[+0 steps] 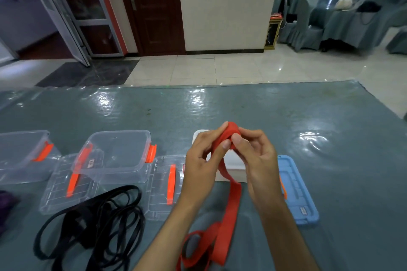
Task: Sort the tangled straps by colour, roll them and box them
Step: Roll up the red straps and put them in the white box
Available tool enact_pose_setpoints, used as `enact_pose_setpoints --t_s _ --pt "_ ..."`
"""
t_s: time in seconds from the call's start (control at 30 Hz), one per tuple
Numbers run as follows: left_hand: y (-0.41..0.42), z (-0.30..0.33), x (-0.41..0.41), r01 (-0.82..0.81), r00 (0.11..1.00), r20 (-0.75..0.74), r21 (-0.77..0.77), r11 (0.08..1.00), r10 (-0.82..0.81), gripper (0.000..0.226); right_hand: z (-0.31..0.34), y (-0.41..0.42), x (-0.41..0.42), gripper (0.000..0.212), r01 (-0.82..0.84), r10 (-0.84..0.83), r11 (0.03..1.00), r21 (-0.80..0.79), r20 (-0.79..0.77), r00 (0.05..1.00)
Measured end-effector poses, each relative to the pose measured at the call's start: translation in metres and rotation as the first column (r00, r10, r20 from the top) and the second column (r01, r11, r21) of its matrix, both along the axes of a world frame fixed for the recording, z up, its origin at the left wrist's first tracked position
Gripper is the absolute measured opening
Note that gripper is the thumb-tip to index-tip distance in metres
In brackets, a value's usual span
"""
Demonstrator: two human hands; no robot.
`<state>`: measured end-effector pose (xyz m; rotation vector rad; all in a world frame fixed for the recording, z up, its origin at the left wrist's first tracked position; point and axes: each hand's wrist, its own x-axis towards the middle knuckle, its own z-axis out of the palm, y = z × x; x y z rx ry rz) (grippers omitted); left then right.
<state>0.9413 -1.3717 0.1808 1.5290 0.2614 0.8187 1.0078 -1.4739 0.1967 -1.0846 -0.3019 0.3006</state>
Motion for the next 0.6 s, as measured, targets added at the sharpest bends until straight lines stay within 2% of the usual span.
enact_pose_setpoints --t_s 0.07,0.17,0.3,0.37,0.47,0.6 --pt "-0.003 0.0 -0.002 0.03 0.999 -0.021 0.033 0.999 -0.029 0.035 0.0 -0.003 0.003 0.038 0.038 -0.034 0.997 -0.07 0.058 0.998" --pt "-0.003 -0.002 -0.005 0.103 0.994 -0.031 0.066 0.992 -0.101 0.038 -0.002 -0.012 0.008 0.036 0.066 -0.06 0.995 -0.069 0.078 0.995" --pt "-0.007 0.001 -0.008 0.111 0.993 -0.036 -0.118 0.987 -0.116 0.042 0.0 -0.02 0.006 0.035 0.039 -0.032 0.997 -0.067 0.114 0.993" --pt "-0.005 0.004 -0.009 0.119 0.992 -0.035 -0.136 0.983 -0.125 0.039 0.0 -0.022 0.005 0.038 0.036 -0.031 0.998 -0.046 0.116 0.993" --pt "0.011 0.012 -0.012 0.131 0.982 -0.135 -0.038 0.991 -0.135 0.043 -0.004 -0.026 0.005 0.044 -0.007 0.012 0.999 -0.041 0.122 0.992" --pt "0.026 0.019 -0.017 0.206 0.961 -0.168 -0.091 0.974 -0.219 0.039 -0.008 -0.029 -0.001 0.046 -0.12 0.122 0.992 -0.025 0.088 0.989"
